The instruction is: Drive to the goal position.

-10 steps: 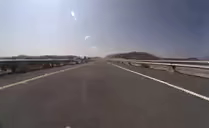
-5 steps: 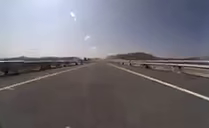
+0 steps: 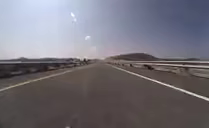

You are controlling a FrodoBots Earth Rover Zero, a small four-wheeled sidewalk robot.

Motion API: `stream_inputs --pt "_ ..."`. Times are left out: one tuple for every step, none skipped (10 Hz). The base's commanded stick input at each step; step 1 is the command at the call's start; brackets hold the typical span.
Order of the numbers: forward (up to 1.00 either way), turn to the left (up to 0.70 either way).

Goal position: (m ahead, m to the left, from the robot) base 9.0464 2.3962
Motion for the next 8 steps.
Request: stream_inputs --pt "1.00 0.00" --pt "1.00 0.00" --pt "1.00 0.00" --pt "1.00 0.00" --pt "1.00 0.00" --pt "1.00 0.00" --pt "1.00 0.00" --pt "1.00 0.00"
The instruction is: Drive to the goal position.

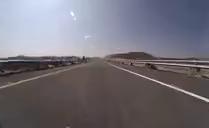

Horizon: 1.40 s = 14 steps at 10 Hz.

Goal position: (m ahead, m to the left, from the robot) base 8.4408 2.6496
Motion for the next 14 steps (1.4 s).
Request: stream_inputs --pt "1.00 0.00" --pt "1.00 0.00" --pt "1.00 0.00" --pt "1.00 0.00" --pt "1.00 0.00" --pt "1.00 0.00" --pt "1.00 0.00" --pt "1.00 0.00" --pt "1.00 0.00" --pt "1.00 0.00" --pt "1.00 0.00" --pt "1.00 0.00" --pt "1.00 0.00" --pt "1.00 0.00"
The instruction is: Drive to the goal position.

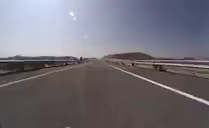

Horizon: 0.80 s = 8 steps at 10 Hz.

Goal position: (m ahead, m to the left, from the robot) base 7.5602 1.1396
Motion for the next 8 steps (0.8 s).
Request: stream_inputs --pt "1.00 0.00" --pt "1.00 0.00" --pt "1.00 0.00" --pt "1.00 0.00" --pt "1.00 0.00" --pt "1.00 0.00" --pt "1.00 0.00" --pt "1.00 0.00"
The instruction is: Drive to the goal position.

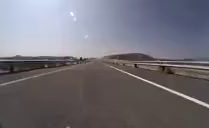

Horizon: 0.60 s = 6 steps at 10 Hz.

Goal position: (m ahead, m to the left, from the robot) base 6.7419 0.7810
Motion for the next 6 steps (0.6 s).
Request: stream_inputs --pt "1.00 0.00" --pt "1.00 0.00" --pt "1.00 0.00" --pt "1.00 0.00" --pt "1.00 0.00" --pt "1.00 0.00"
